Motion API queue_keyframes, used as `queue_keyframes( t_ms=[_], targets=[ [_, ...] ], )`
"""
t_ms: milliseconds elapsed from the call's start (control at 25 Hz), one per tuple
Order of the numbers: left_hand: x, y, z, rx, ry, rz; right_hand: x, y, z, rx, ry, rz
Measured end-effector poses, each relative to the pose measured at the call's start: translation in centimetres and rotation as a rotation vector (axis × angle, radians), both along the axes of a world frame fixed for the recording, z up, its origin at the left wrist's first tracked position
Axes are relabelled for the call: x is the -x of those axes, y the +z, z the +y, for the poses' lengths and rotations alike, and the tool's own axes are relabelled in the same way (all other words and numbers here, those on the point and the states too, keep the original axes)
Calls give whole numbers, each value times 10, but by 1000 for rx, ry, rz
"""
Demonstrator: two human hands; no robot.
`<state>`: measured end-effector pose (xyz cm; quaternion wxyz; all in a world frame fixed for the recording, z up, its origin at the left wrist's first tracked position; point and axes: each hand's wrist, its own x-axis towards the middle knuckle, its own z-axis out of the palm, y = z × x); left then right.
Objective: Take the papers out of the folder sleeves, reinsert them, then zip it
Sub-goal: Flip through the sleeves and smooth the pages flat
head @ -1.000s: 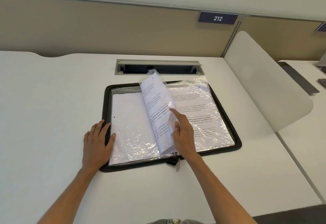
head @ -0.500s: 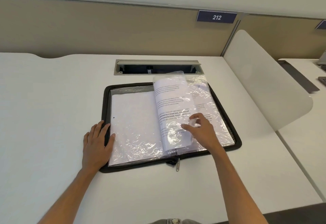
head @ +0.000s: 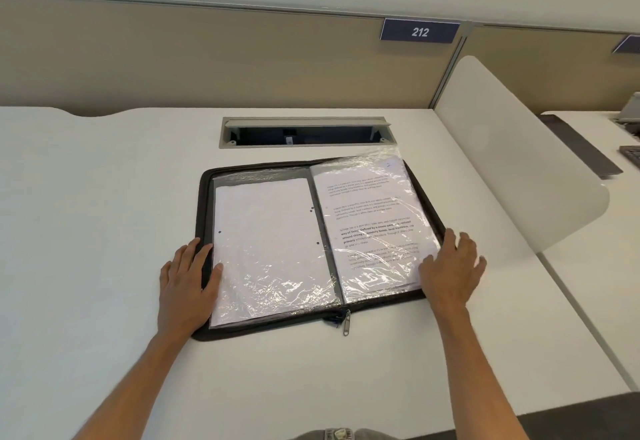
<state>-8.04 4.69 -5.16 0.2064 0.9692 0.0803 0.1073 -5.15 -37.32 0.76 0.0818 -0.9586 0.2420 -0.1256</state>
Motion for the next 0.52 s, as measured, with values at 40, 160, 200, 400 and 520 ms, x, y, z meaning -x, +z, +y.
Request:
queue_keyframes(
  t_ms=[40, 160, 200, 400, 520],
  targets=[
    [0, 0, 0, 2, 2, 2, 0, -7, 5, 17, 51, -24],
    [0, 0, 0, 0, 2, 8, 5, -25, 19, -10, 198, -32],
    [0, -1, 1, -2, 2, 10, 7, -32, 21, -46, 231, 17],
    [0, -1, 1, 4, 5, 10, 10, -53, 20, -128, 245, 168],
    [-1, -2, 1, 8, -3, 6, 11, -53, 18, -127, 247, 145]
  ],
)
